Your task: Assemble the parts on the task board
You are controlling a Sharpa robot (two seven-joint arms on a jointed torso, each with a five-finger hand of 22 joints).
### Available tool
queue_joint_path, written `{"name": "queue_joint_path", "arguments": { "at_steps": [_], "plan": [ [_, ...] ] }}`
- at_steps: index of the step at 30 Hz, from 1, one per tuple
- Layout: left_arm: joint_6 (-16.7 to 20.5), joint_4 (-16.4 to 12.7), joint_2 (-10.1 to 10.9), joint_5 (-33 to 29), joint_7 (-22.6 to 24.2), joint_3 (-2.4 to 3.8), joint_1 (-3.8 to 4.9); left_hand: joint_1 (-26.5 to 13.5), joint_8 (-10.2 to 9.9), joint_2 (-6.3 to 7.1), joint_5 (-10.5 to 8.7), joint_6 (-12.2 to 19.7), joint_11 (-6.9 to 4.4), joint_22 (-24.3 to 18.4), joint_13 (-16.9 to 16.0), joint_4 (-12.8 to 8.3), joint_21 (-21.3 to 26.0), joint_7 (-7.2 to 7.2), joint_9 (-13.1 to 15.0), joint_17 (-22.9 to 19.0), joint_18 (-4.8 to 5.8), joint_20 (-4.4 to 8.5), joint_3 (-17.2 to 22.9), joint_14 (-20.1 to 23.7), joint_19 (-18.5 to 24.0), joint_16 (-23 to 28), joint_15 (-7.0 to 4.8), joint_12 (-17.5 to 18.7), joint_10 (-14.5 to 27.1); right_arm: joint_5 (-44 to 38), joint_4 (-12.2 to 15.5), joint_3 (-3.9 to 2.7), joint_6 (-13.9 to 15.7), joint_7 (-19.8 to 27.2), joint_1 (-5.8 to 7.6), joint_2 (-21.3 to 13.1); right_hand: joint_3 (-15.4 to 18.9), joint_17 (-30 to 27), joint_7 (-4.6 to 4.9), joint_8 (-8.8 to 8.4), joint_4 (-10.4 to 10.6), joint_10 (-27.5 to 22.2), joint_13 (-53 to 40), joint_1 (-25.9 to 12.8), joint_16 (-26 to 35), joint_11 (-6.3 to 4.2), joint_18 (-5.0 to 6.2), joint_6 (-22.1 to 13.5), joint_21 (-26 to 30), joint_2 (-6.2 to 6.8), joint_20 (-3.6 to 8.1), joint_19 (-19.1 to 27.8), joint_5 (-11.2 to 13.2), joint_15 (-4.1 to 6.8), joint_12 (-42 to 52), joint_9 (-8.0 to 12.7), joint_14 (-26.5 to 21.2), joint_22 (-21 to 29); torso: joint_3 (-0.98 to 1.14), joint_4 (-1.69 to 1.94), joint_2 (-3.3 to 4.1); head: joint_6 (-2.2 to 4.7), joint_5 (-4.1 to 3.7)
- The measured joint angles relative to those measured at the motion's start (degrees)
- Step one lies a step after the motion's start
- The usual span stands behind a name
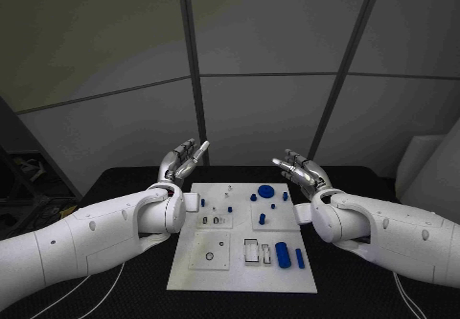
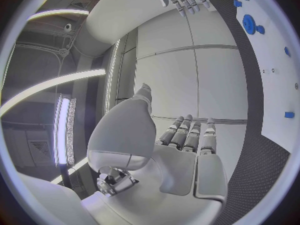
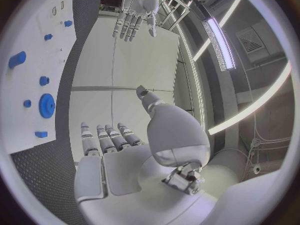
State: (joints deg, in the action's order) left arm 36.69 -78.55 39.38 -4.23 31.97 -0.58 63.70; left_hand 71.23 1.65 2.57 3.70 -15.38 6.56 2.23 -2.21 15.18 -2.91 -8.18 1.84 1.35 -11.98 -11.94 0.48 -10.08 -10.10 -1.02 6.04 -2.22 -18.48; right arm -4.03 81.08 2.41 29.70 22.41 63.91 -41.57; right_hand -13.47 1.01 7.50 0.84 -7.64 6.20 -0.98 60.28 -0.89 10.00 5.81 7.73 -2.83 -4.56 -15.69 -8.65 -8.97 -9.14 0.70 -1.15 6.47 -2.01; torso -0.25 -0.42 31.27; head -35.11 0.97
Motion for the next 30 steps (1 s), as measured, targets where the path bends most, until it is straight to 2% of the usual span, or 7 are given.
{"name": "queue_joint_path", "arguments": {
  "at_steps": [3, 5, 8, 9, 16, 24, 30],
  "plan": [
    [-0.71, 0.07, -0.01, -0.36, 0.42, -0.01, 0.01, 2.75, 0.00, -0.39, 0.72, -0.82, 0.59, 0.22, -0.14, 0.31, -0.56, 0.01, 0.12, 0.18, 0.14, -0.74, 0.00, -0.77, -0.59, -0.32, 0.55, -0.30, -0.82, -1.26, -1.25, 0.30, -3.66, -1.63, 0.58, 0.45, -0.77, 0.28, 0.11, 0.47, -0.77, 1.38, -0.22, 2.07, -0.33, 0.85, 0.12, 1.79, -0.78, 0.00, -0.62, -1.11, 0.00, -0.70, 0.33, -0.19, 1.62, -0.38, -0.01, -0.01, 0.01, 0.00, 0.00],
    [-1.00, 0.08, -0.01, -0.52, 0.60, -0.02, 0.01, 2.94, 0.00, -0.58, 0.72, -0.93, 1.00, 0.32, -0.23, 0.31, -0.68, -0.11, 0.12, 0.27, 3.52, -1.03, 0.00, -1.67, -0.89, -0.32, 0.83, -0.71, -1.43, -1.87, -1.75, 0.43, -5.42, -2.40, 0.78, 0.64, -1.11, 0.47, 0.17, 0.90, -1.33, 2.93, -0.39, 3.11, -0.82, 1.10, 0.90, 3.28, -1.54, 0.05, -0.63, -2.54, -0.38, -0.93, 0.68, -0.41, 3.45, -0.74, -0.01, -0.01, 0.01, 0.00, 0.00],
    [-1.44, 0.08, -0.01, -0.74, 0.85, -0.02, 0.01, 3.67, 0.68, -1.32, 0.72, -3.50, 1.90, 0.70, -0.49, -0.06, -1.69, -0.16, 0.48, 0.59, 3.45, -1.91, -0.37, -4.68, -2.05, -0.99, 1.71, -1.59, -4.26, -2.94, -2.45, 0.59, -8.36, -3.71, 1.06, 0.86, -1.71, 1.20, 0.53, 2.17, -3.05, 8.66, -0.98, 5.51, -2.50, 2.00, 1.39, 8.74, -4.33, 0.31, -0.72, -7.86, -1.34, -1.68, 1.94, -1.06, 9.96, -2.08, -0.01, -0.01, 0.01, 0.00, 0.00],
    [-1.55, 0.09, -0.01, -0.80, 0.92, -0.02, 0.01, 3.99, 0.92, -1.69, 0.72, -5.02, 2.33, 0.89, -0.66, -0.35, -2.15, -0.24, 0.69, 0.82, 1.51, -2.23, -0.65, -6.92, -2.96, -1.41, 2.10, -2.20, -5.96, -3.20, -2.57, 0.60, -9.06, -4.03, 1.12, 0.89, -1.97, 1.52, 0.72, 2.80, -3.68, 11.59, -1.28, 6.33, -3.36, 2.31, 1.80, 11.39, -5.71, 0.45, -0.74, -10.47, -1.71, -1.93, 2.56, -1.39, 13.19, -2.71, 0.00, -0.01, 0.01, 0.00, 0.00],
    [-4.30, 0.95, 2.75, -0.65, 1.01, 0.16, 0.11, 5.32, 6.19, -4.05, 0.72, -26.48, 5.38, 5.72, -2.42, -4.23, -13.15, -2.22, 3.76, 3.22, 1.27, -4.57, -1.83, -33.62, -24.41, -7.81, 4.47, -8.90, -27.05, -16.98, -5.61, -0.01, -6.36, -4.52, 1.26, -1.46, -3.87, 3.01, 2.48, 6.82, -6.76, 31.85, -2.68, 10.46, -8.46, 2.23, 2.69, 29.42, -13.96, 1.52, -0.23, -25.00, -3.16, -1.62, 6.35, -3.18, 32.49, -6.21, -0.03, -0.22, 0.15, -0.85, -0.25],
    [-6.27, -1.46, 5.14, 0.53, 1.24, 0.17, 0.32, 7.03, 7.33, -4.56, 0.72, -33.82, 3.74, 7.17, -2.56, -7.89, -18.51, -4.28, 4.95, 4.27, 1.28, -2.85, -2.93, -46.78, -34.64, -10.53, 2.35, -9.93, -35.21, -30.52, -6.25, -1.46, -5.41, -5.52, 3.45, -0.72, -5.36, 3.38, 4.70, 7.97, -8.25, 45.89, -2.74, 12.65, -10.78, 0.36, 3.57, 41.71, -21.74, 2.82, 1.73, -34.22, -3.32, 0.73, 6.80, -3.52, 46.06, -9.60, 0.02, -0.46, 1.07, -0.64, -0.32],
    [-7.49, -4.63, 7.17, 1.78, 1.24, 0.28, 0.36, 8.95, 7.73, -4.60, 0.72, -37.51, 2.42, 7.37, -2.62, -10.27, -20.15, -3.63, 5.45, 4.95, 1.29, -1.37, -3.38, -51.07, -38.33, -10.53, 0.91, -10.22, -39.56, -40.43, -7.45, -1.61, -6.34, -7.07, 5.38, -0.74, -6.00, 3.94, 3.80, 7.97, -8.52, 52.32, -2.73, 13.31, -12.08, -0.99, 3.57, 46.81, -28.41, 3.49, 3.79, -37.97, -2.84, 2.73, 5.81, -3.60, 53.33, -13.01, 0.14, -0.53, 1.86, -0.38, -0.20]
  ]
}}
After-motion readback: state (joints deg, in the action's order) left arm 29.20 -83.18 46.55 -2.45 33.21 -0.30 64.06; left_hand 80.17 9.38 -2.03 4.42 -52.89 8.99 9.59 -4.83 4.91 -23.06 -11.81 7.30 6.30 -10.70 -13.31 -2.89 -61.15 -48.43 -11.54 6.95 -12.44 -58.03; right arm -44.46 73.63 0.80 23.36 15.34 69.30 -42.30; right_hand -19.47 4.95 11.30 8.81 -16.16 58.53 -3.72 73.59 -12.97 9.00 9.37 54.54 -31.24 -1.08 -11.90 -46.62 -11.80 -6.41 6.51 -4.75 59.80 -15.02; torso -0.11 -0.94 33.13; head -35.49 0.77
